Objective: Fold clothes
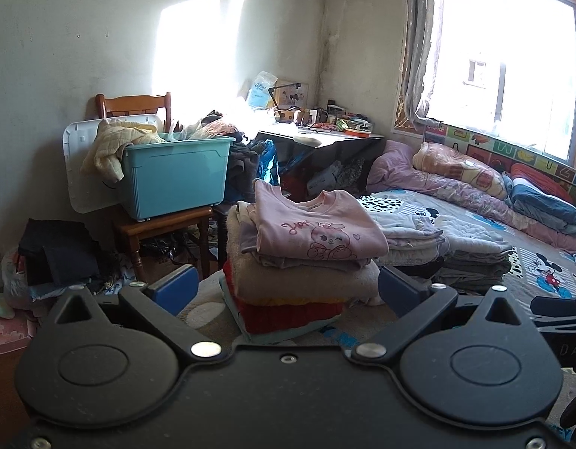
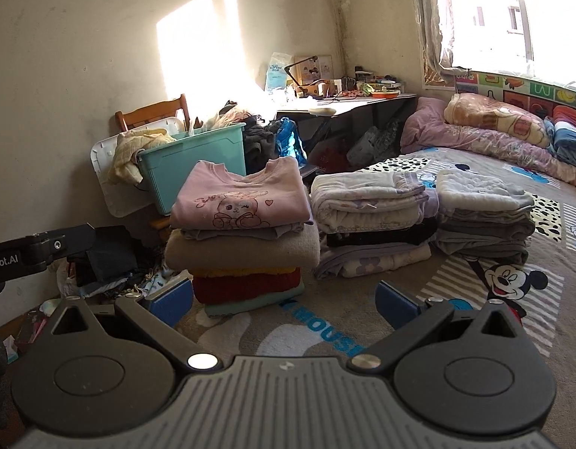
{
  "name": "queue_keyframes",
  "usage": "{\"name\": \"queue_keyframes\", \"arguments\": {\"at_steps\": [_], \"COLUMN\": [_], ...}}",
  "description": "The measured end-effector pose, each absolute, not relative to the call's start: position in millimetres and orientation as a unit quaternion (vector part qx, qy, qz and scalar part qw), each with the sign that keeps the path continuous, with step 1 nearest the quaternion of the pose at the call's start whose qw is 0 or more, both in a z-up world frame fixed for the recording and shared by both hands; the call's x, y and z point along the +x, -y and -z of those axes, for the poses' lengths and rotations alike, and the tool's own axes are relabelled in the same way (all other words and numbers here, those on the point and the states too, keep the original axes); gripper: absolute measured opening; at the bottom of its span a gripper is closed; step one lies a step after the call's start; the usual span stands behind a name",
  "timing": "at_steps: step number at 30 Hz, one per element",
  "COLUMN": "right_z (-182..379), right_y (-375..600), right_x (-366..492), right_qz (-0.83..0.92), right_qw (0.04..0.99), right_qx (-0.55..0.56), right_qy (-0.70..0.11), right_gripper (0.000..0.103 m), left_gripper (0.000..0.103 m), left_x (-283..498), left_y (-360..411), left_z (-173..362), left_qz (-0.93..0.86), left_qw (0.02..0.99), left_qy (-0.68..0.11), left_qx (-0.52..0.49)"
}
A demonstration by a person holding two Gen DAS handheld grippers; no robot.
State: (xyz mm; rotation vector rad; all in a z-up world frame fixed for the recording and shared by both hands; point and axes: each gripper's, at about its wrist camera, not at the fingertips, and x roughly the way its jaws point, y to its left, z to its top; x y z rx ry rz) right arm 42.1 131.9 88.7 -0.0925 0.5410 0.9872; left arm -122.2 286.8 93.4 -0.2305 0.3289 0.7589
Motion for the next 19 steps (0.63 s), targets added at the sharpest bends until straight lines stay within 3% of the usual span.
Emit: {"name": "queue_keyframes", "arguments": {"at_steps": [19], "right_z": [-93.3], "right_y": [-122.5], "right_x": [14.8], "right_qz": [-0.497], "right_qw": [0.826], "right_qx": [-0.044], "right_qy": [-0.263], "right_gripper": [0.103], "left_gripper": [0.103], "left_x": [-133.0], "left_y": [-263.7], "left_z": [-101.5], "left_qz": [-0.407], "left_qw": [0.895], "left_qy": [-0.164], "left_qx": [-0.082]}}
